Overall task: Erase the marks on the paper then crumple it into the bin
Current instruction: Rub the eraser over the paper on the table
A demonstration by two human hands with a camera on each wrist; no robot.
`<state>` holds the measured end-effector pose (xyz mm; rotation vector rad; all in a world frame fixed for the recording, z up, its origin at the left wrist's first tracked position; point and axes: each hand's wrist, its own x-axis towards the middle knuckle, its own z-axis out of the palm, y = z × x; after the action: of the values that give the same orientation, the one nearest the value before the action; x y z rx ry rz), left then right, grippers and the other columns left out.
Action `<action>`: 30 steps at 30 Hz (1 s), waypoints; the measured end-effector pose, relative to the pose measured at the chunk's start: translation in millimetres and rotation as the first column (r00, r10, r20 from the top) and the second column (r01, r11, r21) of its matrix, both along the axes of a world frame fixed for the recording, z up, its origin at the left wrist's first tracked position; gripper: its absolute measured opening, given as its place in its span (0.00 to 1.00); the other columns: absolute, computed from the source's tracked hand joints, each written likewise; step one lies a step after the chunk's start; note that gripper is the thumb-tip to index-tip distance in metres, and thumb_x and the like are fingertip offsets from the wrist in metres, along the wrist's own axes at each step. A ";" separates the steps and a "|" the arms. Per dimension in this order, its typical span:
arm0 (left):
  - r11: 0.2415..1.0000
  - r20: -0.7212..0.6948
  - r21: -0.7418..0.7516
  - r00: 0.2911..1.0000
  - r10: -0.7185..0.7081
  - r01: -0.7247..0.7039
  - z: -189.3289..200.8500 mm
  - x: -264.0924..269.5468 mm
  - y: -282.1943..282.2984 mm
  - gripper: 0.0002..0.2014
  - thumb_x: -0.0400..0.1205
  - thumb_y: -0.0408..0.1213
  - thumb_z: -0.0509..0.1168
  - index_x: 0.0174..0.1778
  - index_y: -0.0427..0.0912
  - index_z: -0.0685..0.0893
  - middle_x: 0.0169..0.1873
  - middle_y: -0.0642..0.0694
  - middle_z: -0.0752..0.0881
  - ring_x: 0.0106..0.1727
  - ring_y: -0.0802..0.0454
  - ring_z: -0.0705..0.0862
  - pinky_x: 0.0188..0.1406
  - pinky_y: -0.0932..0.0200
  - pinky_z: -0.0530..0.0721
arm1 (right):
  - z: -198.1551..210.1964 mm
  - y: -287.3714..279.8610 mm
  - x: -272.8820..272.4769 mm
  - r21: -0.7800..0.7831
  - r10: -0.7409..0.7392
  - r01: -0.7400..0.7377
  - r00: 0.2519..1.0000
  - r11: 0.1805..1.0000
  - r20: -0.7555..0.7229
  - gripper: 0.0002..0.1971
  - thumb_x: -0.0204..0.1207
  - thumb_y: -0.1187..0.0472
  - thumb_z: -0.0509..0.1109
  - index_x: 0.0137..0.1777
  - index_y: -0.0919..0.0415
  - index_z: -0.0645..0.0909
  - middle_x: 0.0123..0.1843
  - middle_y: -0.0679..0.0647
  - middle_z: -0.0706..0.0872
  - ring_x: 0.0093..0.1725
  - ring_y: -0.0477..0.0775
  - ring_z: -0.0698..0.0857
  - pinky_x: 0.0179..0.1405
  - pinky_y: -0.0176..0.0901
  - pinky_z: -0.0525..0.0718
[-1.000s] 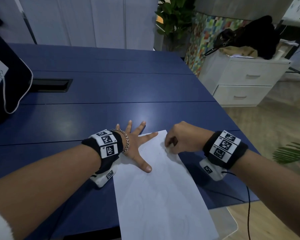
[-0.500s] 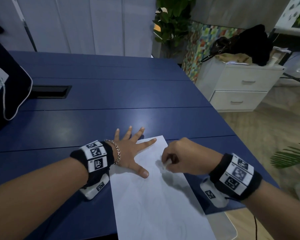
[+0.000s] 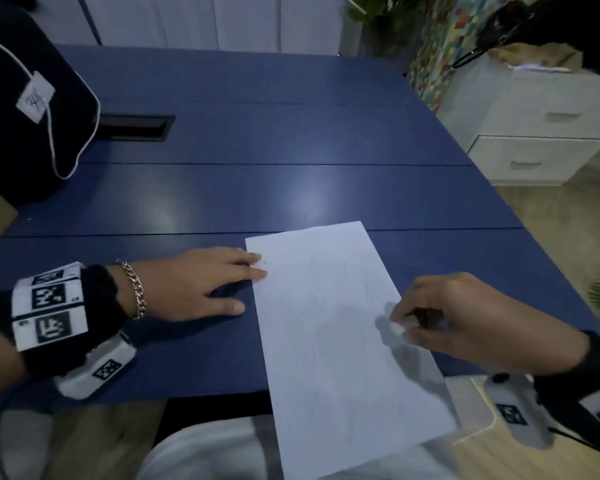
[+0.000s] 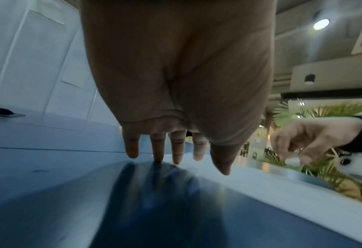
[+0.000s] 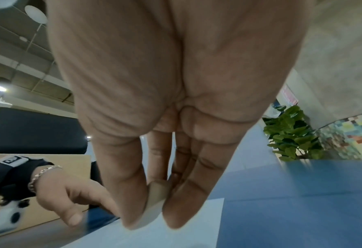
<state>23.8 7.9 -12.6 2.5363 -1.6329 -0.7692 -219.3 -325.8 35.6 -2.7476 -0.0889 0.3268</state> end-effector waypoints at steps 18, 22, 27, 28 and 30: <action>0.981 0.080 0.086 0.983 0.167 -0.173 -17.5 -10.8 -67.0 0.69 0.63 0.89 0.65 0.92 0.65 0.32 0.92 0.55 0.30 0.93 0.42 0.29 0.86 0.18 0.35 | 0.0 33.3 89.3 -0.055 0.058 -0.054 0.995 0.997 0.076 0.09 0.79 0.55 0.77 0.58 0.46 0.93 0.48 0.37 0.91 0.45 0.39 0.86 0.52 0.34 0.85; 0.977 0.081 0.121 0.983 0.163 -0.173 -23.8 -6.5 -74.8 0.71 0.59 0.92 0.62 0.90 0.70 0.30 0.91 0.56 0.25 0.91 0.40 0.24 0.80 0.12 0.29 | -15.4 54.4 135.4 -0.111 0.108 -0.091 0.983 0.990 0.152 0.08 0.78 0.58 0.75 0.54 0.53 0.93 0.44 0.46 0.92 0.43 0.50 0.87 0.40 0.31 0.77; 0.972 0.097 0.156 0.982 0.162 -0.175 -28.0 -4.1 -76.4 0.72 0.56 0.94 0.61 0.88 0.73 0.27 0.89 0.58 0.23 0.90 0.41 0.22 0.80 0.13 0.29 | -26.1 67.7 145.2 -0.171 0.108 -0.085 0.985 0.982 0.132 0.07 0.75 0.61 0.74 0.50 0.56 0.91 0.41 0.48 0.91 0.44 0.54 0.86 0.41 0.45 0.80; 0.971 0.097 0.161 0.982 0.163 -0.177 -28.1 -4.1 -76.4 0.72 0.56 0.93 0.61 0.88 0.73 0.27 0.89 0.58 0.23 0.90 0.41 0.22 0.80 0.14 0.29 | -26.4 70.6 141.3 -0.149 0.145 -0.131 0.985 0.980 0.090 0.06 0.74 0.61 0.75 0.49 0.55 0.91 0.40 0.46 0.90 0.42 0.52 0.86 0.42 0.44 0.82; 0.970 0.091 0.168 0.982 0.164 -0.177 -27.7 -3.8 -76.4 0.71 0.57 0.93 0.62 0.88 0.73 0.26 0.89 0.59 0.22 0.90 0.41 0.22 0.80 0.14 0.28 | -24.2 75.2 134.6 -0.090 0.222 -0.221 0.975 0.971 -0.005 0.06 0.72 0.60 0.78 0.48 0.51 0.92 0.38 0.41 0.89 0.38 0.42 0.85 0.41 0.39 0.83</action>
<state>20.0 -68.5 -40.3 2.8152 -1.3975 -0.8443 -84.7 -250.6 11.4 -2.8328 -0.3939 0.3921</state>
